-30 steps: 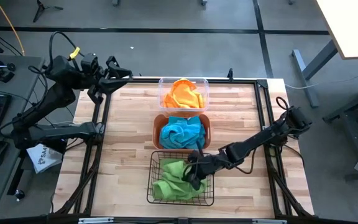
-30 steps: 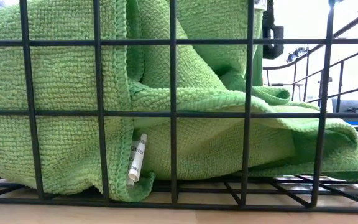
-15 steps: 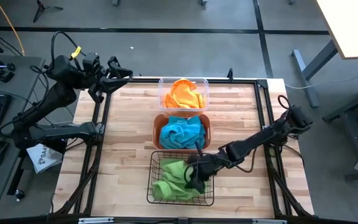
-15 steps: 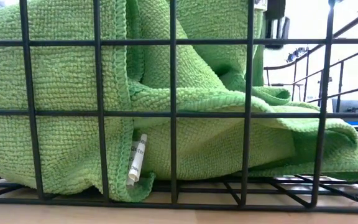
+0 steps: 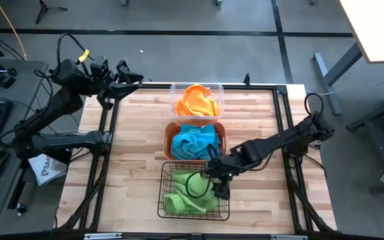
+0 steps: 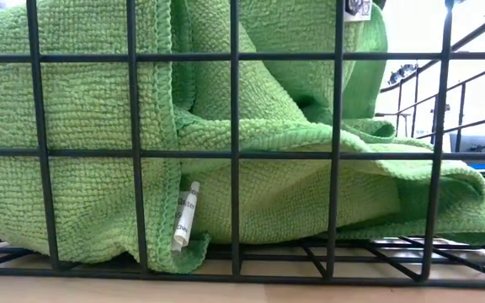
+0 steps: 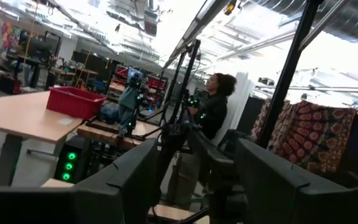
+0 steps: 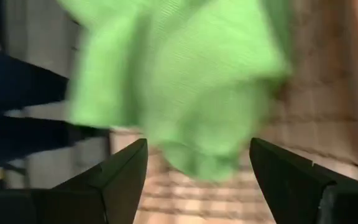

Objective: Sort microfiber towel by color & place in baskets
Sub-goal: Return to Home Position

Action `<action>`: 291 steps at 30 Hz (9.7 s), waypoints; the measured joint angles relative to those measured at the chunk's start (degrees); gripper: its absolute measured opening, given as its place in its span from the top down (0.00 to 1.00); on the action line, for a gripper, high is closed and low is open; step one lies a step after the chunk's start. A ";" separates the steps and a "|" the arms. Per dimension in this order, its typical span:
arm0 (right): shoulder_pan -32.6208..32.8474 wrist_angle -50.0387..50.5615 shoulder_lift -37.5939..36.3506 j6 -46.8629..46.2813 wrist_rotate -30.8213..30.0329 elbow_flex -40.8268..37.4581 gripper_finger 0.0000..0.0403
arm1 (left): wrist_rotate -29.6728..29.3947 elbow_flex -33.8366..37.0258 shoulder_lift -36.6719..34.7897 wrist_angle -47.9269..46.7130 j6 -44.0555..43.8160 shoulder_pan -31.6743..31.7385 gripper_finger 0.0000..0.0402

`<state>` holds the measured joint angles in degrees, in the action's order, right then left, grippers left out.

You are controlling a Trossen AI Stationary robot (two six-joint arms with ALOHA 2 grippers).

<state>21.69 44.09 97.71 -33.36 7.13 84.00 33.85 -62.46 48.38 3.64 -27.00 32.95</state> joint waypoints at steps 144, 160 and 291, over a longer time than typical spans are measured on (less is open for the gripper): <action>-16.56 -46.52 -84.19 10.91 -22.58 -83.20 1.00 | -41.92 61.70 -15.39 33.42 -5.77 -31.46 0.98; -16.56 -46.52 -84.19 10.91 -22.58 -83.20 1.00 | -41.92 61.69 -15.40 33.42 -5.77 -31.45 0.98; -16.54 -46.53 -84.17 10.91 -22.58 -83.20 1.00 | -41.92 61.68 -15.41 33.43 -5.79 -31.47 0.98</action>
<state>5.15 -2.44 13.54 -22.46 -15.45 0.80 -8.08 -0.78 32.97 37.07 -32.79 1.48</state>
